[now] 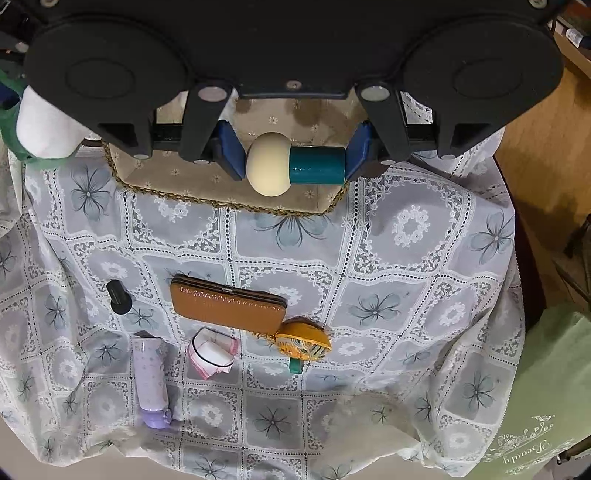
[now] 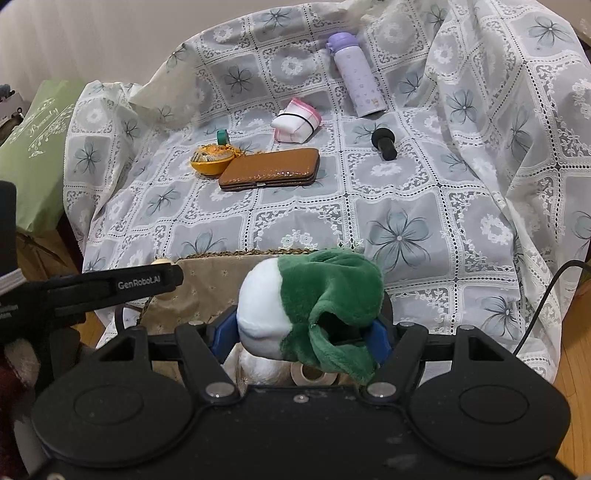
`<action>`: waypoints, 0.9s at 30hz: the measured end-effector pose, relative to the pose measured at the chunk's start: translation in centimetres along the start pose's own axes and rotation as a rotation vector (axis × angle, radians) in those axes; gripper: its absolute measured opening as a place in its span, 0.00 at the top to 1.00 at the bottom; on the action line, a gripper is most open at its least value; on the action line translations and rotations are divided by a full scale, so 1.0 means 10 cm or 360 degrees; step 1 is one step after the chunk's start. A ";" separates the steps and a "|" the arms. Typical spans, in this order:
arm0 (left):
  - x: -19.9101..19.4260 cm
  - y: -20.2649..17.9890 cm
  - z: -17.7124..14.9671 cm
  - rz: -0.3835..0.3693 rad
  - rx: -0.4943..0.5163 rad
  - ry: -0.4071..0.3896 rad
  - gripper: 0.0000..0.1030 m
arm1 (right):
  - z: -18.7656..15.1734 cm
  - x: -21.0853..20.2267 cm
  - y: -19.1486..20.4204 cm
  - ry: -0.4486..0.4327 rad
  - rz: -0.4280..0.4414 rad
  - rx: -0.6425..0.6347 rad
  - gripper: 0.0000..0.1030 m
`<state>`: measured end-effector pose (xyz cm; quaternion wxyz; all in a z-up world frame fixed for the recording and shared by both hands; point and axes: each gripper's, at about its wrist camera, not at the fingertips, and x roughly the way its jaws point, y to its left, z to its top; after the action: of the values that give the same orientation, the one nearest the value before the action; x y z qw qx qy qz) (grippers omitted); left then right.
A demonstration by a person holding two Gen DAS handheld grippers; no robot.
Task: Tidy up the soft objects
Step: 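Release the egg toy into the basket with the left gripper while the right releases the plush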
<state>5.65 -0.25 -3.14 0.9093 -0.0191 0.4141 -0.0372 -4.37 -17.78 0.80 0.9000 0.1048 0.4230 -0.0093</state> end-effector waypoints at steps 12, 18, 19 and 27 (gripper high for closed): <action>-0.05 0.02 -0.05 0.0031 -0.0008 -0.0011 0.28 | 0.00 -0.03 0.01 -0.0021 0.0009 -0.0012 0.30; -0.09 0.02 -0.09 0.0040 -0.0001 -0.0010 0.27 | 0.00 -0.03 0.00 -0.0018 0.0007 -0.0007 0.30; -0.09 0.02 -0.09 0.0041 0.0002 -0.0009 0.27 | 0.00 -0.03 0.00 -0.0017 0.0006 -0.0007 0.30; -0.10 -0.01 -0.14 0.0052 0.0032 0.0010 0.26 | 0.00 -0.02 -0.01 -0.0006 0.0001 -0.0001 0.29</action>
<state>3.94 -0.23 -3.33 0.9087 -0.0031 0.4167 -0.0265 -4.51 -17.88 0.90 0.9008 0.1047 0.4213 -0.0090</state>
